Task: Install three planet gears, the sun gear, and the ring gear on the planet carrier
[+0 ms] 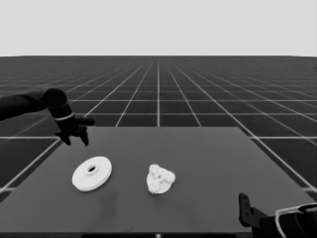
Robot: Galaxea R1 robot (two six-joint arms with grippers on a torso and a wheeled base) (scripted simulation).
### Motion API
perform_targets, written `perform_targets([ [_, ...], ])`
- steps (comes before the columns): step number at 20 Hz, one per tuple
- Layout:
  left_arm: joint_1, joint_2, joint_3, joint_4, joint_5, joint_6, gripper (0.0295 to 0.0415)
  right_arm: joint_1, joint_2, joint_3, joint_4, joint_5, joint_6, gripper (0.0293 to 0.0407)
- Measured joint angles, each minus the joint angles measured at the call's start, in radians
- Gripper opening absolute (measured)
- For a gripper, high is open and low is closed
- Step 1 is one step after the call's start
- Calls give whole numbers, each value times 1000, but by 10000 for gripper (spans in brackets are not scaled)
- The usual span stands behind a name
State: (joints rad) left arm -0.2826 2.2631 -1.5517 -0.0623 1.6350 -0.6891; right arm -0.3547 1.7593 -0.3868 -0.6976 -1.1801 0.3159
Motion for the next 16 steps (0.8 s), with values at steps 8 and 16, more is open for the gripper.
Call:
perform_targets([
  [8, 389, 72, -142, 231, -297, 38, 385, 0, 0, 0, 0, 0, 0, 385],
  [16, 396, 78, -155, 235, -304, 42, 348, 0, 0, 0, 0, 0, 0, 385],
])
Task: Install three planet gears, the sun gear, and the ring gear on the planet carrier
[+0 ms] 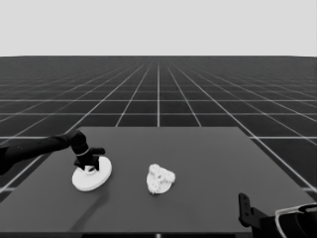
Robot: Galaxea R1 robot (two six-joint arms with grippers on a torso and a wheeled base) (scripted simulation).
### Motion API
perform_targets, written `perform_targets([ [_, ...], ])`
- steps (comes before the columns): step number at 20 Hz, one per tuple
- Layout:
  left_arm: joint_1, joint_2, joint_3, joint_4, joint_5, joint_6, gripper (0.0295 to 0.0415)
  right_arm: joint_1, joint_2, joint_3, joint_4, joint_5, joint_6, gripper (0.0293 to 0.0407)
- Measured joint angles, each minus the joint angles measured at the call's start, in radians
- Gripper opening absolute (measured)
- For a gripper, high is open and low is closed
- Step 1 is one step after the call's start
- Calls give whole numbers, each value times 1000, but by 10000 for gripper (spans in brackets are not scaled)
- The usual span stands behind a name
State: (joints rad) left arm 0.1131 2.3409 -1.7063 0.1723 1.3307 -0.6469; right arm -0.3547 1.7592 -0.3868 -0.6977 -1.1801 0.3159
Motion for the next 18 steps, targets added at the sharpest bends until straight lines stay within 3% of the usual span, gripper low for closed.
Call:
perform_targets([
  [5, 0, 0, 0, 0, 0, 0, 348, 0, 0, 0, 0, 0, 0, 385],
  [7, -225, -92, 180, -143, 206, -62, 348, 0, 0, 0, 0, 0, 0, 385],
  [9, -341, -80, 154, -209, 276, -52, 348, 0, 0, 0, 0, 0, 0, 385],
  [15, -390, -63, 119, -239, 311, -38, 348, 0, 0, 0, 0, 0, 0, 385],
  [16, -379, -6, 362, -258, 277, -474, 349, 0, 0, 0, 0, 0, 0, 385],
  [18, -363, 430, 339, -249, 248, -789, 349, 0, 0, 0, 0, 0, 0, 385],
])
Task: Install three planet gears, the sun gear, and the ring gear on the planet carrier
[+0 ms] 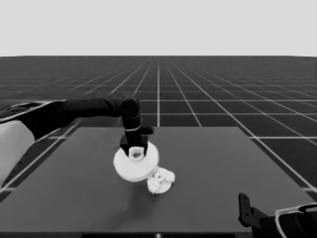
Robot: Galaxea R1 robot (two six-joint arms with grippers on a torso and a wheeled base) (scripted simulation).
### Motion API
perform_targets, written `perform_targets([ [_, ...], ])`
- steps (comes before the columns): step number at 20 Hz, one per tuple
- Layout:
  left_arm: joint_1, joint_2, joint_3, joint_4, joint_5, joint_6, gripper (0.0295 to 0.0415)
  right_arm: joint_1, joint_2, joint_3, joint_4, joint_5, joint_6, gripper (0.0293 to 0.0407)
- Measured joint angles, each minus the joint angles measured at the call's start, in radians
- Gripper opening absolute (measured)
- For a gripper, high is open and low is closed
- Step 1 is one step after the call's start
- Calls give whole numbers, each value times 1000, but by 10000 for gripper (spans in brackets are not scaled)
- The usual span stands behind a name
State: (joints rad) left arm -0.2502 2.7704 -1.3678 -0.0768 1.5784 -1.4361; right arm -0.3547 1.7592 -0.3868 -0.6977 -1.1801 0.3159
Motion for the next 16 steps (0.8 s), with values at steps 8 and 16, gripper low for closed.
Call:
perform_targets([
  [8, 116, 294, -288, 138, -20, 36, 349, 0, 0, 0, 0, 0, 0, 385],
  [16, 313, 321, -382, 312, -65, 95, 349, 0, 0, 0, 0, 0, 0, 385],
])
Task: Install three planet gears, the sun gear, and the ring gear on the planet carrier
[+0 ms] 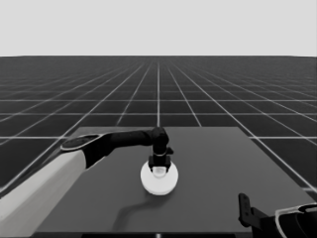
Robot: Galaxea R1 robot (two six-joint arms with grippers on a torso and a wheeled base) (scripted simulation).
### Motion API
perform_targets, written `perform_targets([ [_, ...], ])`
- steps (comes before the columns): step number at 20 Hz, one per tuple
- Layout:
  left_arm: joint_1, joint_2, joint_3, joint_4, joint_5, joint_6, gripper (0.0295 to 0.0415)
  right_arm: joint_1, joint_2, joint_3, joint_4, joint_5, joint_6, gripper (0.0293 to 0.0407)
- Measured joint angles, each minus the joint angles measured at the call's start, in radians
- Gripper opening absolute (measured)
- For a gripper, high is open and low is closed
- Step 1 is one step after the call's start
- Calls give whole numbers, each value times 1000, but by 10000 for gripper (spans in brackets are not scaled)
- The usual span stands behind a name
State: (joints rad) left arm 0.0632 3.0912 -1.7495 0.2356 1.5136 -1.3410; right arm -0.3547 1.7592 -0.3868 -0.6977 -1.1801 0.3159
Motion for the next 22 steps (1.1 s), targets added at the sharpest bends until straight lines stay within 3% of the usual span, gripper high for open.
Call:
perform_targets([
  [22, 18, -2, -3, 1, 0, 171, 349, 0, 0, 0, 0, 0, 0, 385],
])
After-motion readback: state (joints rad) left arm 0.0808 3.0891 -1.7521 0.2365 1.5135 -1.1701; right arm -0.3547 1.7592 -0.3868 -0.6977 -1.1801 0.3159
